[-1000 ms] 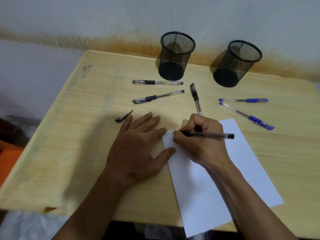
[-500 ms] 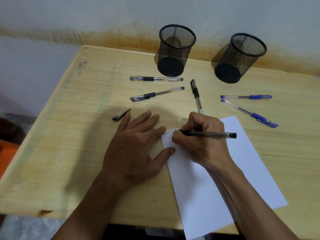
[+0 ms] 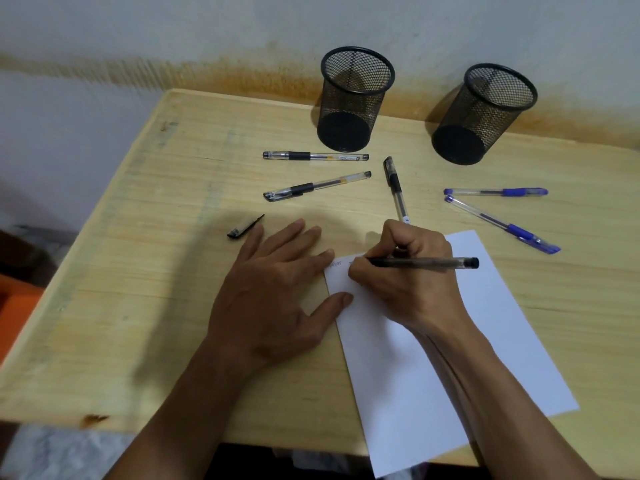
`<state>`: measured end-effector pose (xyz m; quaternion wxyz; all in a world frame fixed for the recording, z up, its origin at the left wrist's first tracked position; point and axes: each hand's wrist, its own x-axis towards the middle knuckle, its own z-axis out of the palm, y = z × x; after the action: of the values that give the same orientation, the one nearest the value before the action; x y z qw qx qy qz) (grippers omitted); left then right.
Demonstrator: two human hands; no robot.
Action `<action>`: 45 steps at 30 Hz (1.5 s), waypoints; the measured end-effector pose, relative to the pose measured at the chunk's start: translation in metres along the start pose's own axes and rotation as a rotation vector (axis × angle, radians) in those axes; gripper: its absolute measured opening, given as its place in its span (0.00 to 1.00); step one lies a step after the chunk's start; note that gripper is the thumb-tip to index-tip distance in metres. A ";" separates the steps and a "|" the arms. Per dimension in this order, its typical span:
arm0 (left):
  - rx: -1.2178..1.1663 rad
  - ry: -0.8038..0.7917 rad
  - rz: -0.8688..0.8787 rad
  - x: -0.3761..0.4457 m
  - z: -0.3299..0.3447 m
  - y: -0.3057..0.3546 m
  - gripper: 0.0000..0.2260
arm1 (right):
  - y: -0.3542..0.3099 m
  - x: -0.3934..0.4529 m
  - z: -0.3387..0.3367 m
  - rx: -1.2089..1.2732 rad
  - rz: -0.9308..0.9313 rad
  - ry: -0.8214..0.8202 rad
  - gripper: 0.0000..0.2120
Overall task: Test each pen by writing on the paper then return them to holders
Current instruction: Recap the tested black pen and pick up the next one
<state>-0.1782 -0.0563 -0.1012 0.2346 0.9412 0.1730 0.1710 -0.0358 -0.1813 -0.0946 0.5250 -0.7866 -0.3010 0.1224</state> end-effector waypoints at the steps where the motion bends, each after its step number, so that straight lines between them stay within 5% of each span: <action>1: -0.001 0.000 0.000 0.000 0.000 0.000 0.26 | 0.000 0.000 0.000 0.030 0.016 0.001 0.11; 30: -0.006 0.022 0.009 -0.001 0.001 -0.001 0.26 | -0.001 0.002 -0.001 0.040 0.014 0.049 0.13; 41: 0.088 0.003 0.029 0.002 0.002 -0.002 0.27 | -0.011 0.017 -0.021 0.743 0.331 0.097 0.13; 45: 0.074 0.019 0.041 0.004 0.002 -0.004 0.26 | -0.016 0.014 -0.032 0.752 0.342 0.236 0.09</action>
<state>-0.1748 -0.0521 -0.1042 0.1944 0.9509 0.1623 0.1780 -0.0138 -0.1927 -0.0648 0.7783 -0.5876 -0.0386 0.2179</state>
